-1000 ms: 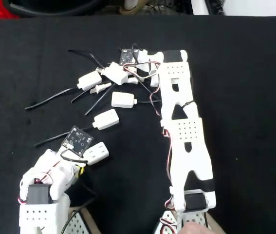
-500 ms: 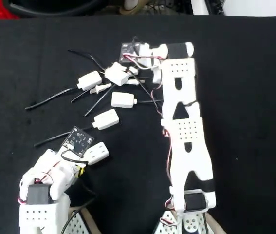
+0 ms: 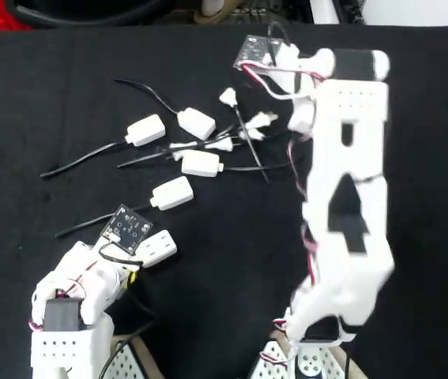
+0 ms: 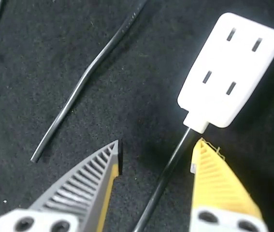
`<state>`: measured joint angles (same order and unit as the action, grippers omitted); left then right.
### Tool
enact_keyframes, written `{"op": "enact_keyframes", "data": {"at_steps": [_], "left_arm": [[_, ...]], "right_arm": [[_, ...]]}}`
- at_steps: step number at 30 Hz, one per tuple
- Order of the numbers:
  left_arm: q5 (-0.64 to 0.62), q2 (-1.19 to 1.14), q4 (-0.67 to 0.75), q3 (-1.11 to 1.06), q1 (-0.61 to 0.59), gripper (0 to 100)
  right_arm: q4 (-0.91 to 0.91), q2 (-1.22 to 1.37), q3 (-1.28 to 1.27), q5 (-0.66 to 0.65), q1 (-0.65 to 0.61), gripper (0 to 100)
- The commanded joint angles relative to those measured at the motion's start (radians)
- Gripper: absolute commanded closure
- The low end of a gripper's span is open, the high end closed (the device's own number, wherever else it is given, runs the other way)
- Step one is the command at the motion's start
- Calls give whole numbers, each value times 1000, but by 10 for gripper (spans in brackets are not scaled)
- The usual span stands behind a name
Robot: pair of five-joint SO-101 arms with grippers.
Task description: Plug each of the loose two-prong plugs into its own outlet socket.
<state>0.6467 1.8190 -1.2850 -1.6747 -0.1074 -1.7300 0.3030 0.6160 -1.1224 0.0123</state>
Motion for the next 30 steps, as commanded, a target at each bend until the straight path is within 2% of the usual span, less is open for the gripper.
{"op": "enact_keyframes", "data": {"at_steps": [1, 6, 12, 18, 22, 24, 27, 30], "left_arm": [[8, 3, 15, -10, 1, 762], [8, 3, 0, -10, 1, 762], [8, 3, 0, -10, 1, 762], [8, 3, -2, -10, 1, 762], [8, 3, -3, -10, 1, 762], [8, 3, -3, -10, 1, 762], [8, 3, -2, -10, 1, 762], [8, 3, 0, -10, 1, 762]], "right_arm": [[-31, -395, -335, 51, -41, 987], [-12, -568, -618, 68, -41, 987], [195, -593, -860, 81, -28, 982], [603, -526, -1026, 411, -21, 811], [918, -374, -1107, 646, -8, 798], [1023, -277, -1099, 717, -3, 797], [1073, -108, -1020, 738, -3, 797], [1014, 48, -854, 738, 14, 797]]}}
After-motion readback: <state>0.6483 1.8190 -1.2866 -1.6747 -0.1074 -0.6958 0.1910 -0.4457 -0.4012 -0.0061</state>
